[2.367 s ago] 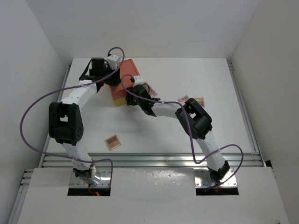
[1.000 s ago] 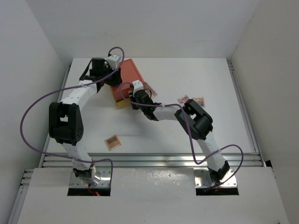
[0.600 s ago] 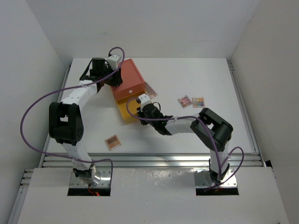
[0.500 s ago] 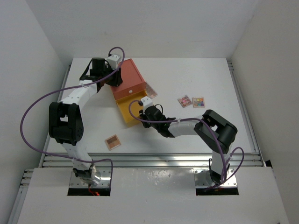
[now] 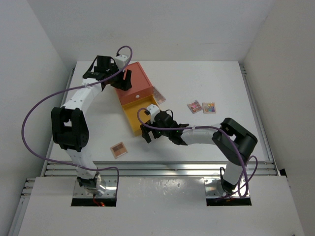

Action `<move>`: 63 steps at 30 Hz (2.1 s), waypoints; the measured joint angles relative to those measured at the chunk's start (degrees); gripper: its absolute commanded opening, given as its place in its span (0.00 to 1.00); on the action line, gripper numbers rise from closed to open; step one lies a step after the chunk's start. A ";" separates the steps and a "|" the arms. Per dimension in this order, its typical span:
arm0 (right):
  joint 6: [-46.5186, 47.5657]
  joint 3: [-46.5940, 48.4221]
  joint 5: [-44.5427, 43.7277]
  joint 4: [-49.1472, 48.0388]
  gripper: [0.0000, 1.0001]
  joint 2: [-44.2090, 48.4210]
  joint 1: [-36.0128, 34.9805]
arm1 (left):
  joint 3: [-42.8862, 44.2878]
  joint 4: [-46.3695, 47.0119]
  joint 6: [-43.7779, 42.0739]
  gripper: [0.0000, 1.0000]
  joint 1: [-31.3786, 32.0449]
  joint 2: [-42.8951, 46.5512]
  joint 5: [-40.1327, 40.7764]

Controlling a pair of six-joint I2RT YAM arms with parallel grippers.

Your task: Organize the makeup

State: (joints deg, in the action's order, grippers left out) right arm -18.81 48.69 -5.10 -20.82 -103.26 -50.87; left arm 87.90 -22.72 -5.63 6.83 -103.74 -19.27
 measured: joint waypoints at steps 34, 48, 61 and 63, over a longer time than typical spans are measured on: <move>3.67 -9.84 2.34 26.47 0.99 30.25 -0.02 | -49.35 -23.43 -31.30 1.00 14.23 40.28 1.68; 3.56 -9.84 2.29 28.41 0.99 30.14 -0.26 | -50.90 -24.00 -85.18 1.00 11.78 41.18 2.97; 2.73 -13.46 -0.31 29.00 0.99 32.41 -0.26 | -48.48 -31.52 -105.72 1.00 17.03 26.25 6.36; 2.67 -13.46 -0.55 29.00 0.99 32.50 -0.26 | -47.95 -31.32 -106.44 1.00 17.70 24.68 7.23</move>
State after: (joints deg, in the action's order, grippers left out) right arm -16.14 35.22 -5.65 8.19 -70.76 -51.13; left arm 39.94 -54.04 -112.07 24.53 -79.07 -12.03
